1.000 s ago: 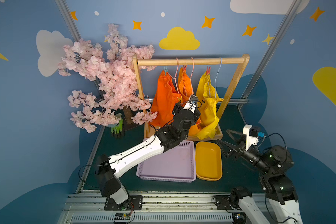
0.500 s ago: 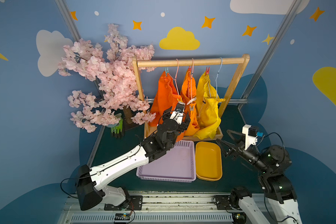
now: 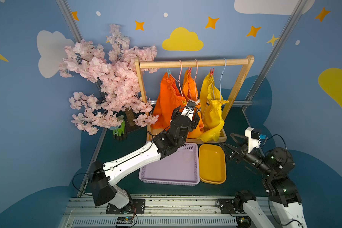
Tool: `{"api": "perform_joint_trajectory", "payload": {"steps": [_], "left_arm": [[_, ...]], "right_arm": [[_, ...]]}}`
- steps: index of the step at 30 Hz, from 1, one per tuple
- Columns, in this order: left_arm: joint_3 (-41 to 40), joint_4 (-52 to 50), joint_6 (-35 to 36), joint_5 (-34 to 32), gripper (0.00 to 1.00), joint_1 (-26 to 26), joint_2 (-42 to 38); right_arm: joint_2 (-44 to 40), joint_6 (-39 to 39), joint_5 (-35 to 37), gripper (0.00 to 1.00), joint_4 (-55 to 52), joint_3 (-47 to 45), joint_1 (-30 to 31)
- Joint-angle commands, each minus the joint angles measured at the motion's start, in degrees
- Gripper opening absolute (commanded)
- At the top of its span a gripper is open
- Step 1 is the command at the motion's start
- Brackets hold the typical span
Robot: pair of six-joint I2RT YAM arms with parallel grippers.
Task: Remove the clothespins securing shorts to the hanger
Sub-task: Pick up the hanger from the clothesline.
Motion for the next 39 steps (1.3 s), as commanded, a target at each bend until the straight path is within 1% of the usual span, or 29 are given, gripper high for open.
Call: {"api": "perform_joint_trajectory", "payload": {"steps": [1,5,11,14,17,19,22,24,27,28,32,35,37,39], "left_arm": [[1.95,-2.51,1.33,-5.92,0.84,0.06,0.58],[-1.66,-1.4,0.23,-6.51,0.8,0.4,-2.05],[-2.58,-8.3,-0.55,-7.16,0.74,2.09,-3.96],[-5.02,-8.95,-0.32,-7.73,0.7,3.32,-7.61],[-6.13,-11.01,-0.37,-6.18,0.62,5.21,-10.95],[-5.71,-13.18,-0.61,-5.24,0.53,6.48,-12.1],[-4.47,-16.85,-1.97,-1.77,0.5,7.85,-12.39],[-3.14,-19.37,-3.02,0.73,0.5,8.46,-11.53],[-1.78,-21.6,-4.08,5.21,0.58,8.75,-9.81],[-1.07,-22.46,-4.44,6.32,0.59,8.9,-9.19],[0.74,-25.43,-6.14,8.93,0.61,10.01,-6.46],[2.12,-28.03,-8.3,10.72,0.61,11.1,-4.79],[2.52,-28.73,-9.21,10.97,0.58,11.65,-4.09],[2.35,-28.12,-9.87,11.36,0.52,12.1,-4.05]], "right_arm": [[-0.74,-1.33,0.79,0.97,-2.45,0.29,0.26],[-0.77,-1.71,1.7,0.98,-3.18,0.3,0.29],[0.29,-0.87,0.8,0.98,-2.49,0.3,0.3],[0.48,-0.6,1.1,0.98,-2.31,0.52,0.31],[0.81,-0.02,1.26,0.98,-1.76,0.3,0.31],[1.33,0.79,0.78,0.98,-0.85,0.04,0.26],[2.21,1.86,0.0,0.98,0.22,-0.36,0.34],[2.59,2.39,-0.15,0.97,0.63,-0.49,0.32],[3.1,2.49,-0.24,0.97,0.46,-0.4,0.27],[3.11,2.49,-0.18,0.97,0.33,-0.41,0.32],[3.11,2.25,0.26,0.98,-0.59,-0.4,0.32],[3.06,2.06,0.64,0.98,-1.32,-0.41,0.35],[3.02,1.89,0.87,0.98,-1.56,-0.41,0.31],[2.9,1.71,1.12,0.98,-1.79,-0.41,0.32]]}}
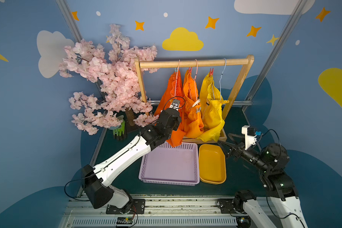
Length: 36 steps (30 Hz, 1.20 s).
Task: Remove the clothespins securing shorts to the hanger
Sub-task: Pick up the hanger from the clothesline.
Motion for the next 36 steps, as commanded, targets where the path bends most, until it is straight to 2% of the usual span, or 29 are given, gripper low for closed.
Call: {"api": "perform_joint_trajectory", "payload": {"steps": [1,2,5,12,18,24,31,36], "left_arm": [[1.2,-1.25,-2.58,1.72,0.48,0.81,-0.36],[0.87,-0.38,-2.59,1.9,0.41,0.89,-0.78],[0.47,1.68,-2.63,2.7,0.04,1.24,-2.1],[-2.25,10.71,-1.18,8.59,0.03,1.73,-7.2],[-3.26,16.46,2.03,9.12,0.03,1.72,-10.52],[-9.54,23.54,3.69,9.42,0.03,1.78,-15.49],[-19.1,28.36,6.16,13.07,0.03,1.78,-21.67],[-25.9,32.98,7.88,14.28,0.03,1.79,-26.4]], "right_arm": [[-0.22,-0.53,0.43,0.98,-0.81,-0.36,0.32],[-0.22,-0.71,0.52,0.98,-1.14,-0.28,0.32],[-0.23,-1.01,0.63,0.97,-1.7,-0.1,0.32],[0.09,-0.18,-0.47,0.97,-1.19,0.03,0.4],[-1.42,1.49,-2.13,0.97,0.17,-0.26,0.75],[-3.02,2.66,-4.43,0.97,1.27,-0.99,2.38],[-7.25,2.94,-4.9,0.98,4.72,-5.25,7.44],[-7.35,1.65,-0.94,0.98,6.41,-7.04,14.82]]}}
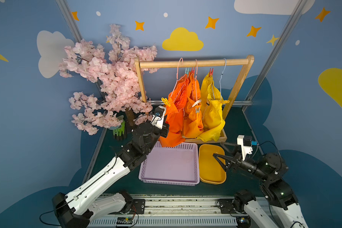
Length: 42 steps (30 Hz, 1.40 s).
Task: Remove the clothespins securing shorts to the hanger
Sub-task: Pick up the hanger from the clothesline, then adjust the shorts in the basket.
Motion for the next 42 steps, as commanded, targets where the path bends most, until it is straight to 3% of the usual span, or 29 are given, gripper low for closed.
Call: {"api": "perform_joint_trajectory", "payload": {"steps": [1,4,10,13,15,21,26,35,42], "left_arm": [[-1.73,8.92,2.39,2.6,0.03,0.06,-3.46],[-6.06,12.06,2.83,4.84,0.03,0.0,-6.53],[-13.59,12.9,4.07,6.61,0.03,0.01,-13.9],[-16.69,12.42,4.69,7.68,0.03,0.01,-18.64],[-18.61,12.46,5.04,9.15,0.03,0.01,-22.28],[-20.15,9.39,4.35,10.49,0.03,0.01,-32.02],[-19.87,10.16,3.44,11.92,0.03,-0.01,-37.59],[-17.55,16.66,3.41,15.12,0.03,0.03,-38.98],[-10.74,15.92,5.14,17.01,0.03,0.01,-36.59]], "right_arm": [[0.58,-1.29,3.52,0.98,2.91,-0.88,4.89],[4.17,-4.01,8.71,0.97,2.09,-0.29,12.8],[11.86,-12.84,29.07,0.98,2.74,2.14,35.2],[16.98,-15.96,34.21,0.98,5.86,3.83,42.99],[19.95,-16.36,34.5,0.98,7.74,4.8,44.79],[27.14,-15.06,32.71,0.98,13.68,7.01,45.21],[31.32,-10.88,38.77,0.98,11.83,9.81,42.91],[34.27,-4.06,32.75,0.98,8.06,12.74,30.0],[34.5,-3.7,29.18,0.97,7.9,14.9,25.06]]}}
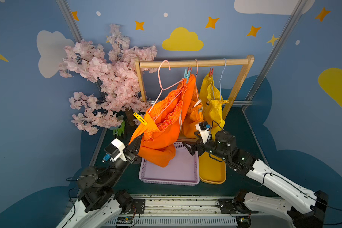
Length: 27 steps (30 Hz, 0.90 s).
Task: Remove the clothespins securing shorts to the hanger
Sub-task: Adjust the shorts in the basket.
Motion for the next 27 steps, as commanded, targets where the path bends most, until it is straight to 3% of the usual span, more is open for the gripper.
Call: {"api": "perform_joint_trajectory", "payload": {"steps": [1,10,19,27], "left_arm": [[5.23,6.58,1.38,1.8,0.03,0.02,0.4],[6.66,6.87,2.43,2.07,0.03,0.01,-0.64],[0.72,7.89,1.51,6.61,0.03,0.01,-3.25],[-1.89,12.1,-0.49,5.03,0.03,-0.04,0.86]], "right_arm": [[0.07,0.87,-2.74,0.97,-0.45,2.59,-0.97],[0.74,0.32,-3.45,0.98,0.5,2.88,-1.76],[-3.82,0.57,-1.07,0.98,-2.7,2.02,-3.85],[-4.53,0.1,-8.13,0.97,-3.33,2.86,-5.94]]}}
